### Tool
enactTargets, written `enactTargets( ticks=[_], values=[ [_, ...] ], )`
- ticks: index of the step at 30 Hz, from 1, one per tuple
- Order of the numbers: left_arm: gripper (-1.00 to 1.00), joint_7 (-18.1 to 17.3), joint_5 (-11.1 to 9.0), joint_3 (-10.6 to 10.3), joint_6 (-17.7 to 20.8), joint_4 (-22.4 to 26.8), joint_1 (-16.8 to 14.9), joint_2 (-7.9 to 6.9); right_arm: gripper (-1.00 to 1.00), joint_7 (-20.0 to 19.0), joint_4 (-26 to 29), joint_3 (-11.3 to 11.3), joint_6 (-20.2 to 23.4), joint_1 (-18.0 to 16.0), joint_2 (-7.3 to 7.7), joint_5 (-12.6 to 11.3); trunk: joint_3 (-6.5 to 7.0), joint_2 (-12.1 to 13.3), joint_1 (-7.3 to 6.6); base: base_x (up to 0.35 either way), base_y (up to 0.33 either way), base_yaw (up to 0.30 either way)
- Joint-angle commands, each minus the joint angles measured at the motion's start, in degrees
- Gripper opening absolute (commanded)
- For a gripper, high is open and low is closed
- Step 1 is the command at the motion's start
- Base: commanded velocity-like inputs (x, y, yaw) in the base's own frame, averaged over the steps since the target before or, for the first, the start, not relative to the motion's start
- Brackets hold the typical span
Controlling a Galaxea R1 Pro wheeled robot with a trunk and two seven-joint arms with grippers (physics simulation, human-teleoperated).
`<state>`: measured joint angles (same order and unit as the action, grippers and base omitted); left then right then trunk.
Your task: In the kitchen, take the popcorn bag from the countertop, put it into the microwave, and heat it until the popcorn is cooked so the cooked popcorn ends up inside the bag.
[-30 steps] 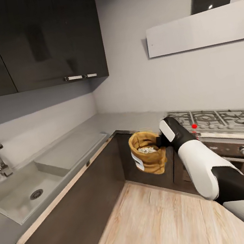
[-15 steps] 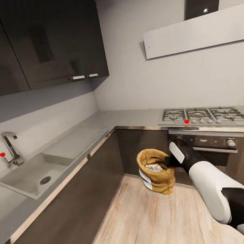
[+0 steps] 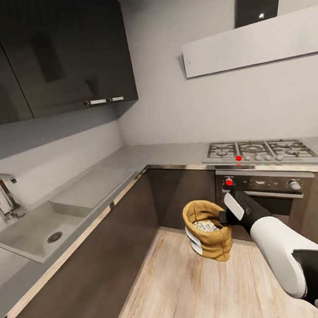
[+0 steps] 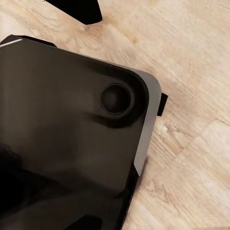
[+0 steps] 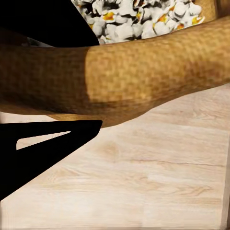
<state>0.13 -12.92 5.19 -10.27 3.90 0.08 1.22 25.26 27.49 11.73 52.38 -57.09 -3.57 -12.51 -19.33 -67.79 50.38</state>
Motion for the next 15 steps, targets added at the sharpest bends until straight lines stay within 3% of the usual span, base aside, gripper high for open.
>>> enactTargets(
  ticks=[1, 15],
  values=[
    [1.00, 0.0, 0.1, 0.4, -0.1, 0.1, 0.0, 0.02, -1.00, 0.6, 0.0, 0.2, 0.0, 0.0, -0.05, -0.6, -0.07, 0.0, 0.00, 0.000, 0.000, -0.272],
    [1.00, 0.0, 0.1, 0.4, -0.2, 0.1, 0.0, -0.05, -1.00, 0.5, -0.5, 0.2, 0.0, 0.0, 0.05, -0.7, -0.07, 0.0, 0.00, 0.000, 0.000, -0.287]
  ],
)
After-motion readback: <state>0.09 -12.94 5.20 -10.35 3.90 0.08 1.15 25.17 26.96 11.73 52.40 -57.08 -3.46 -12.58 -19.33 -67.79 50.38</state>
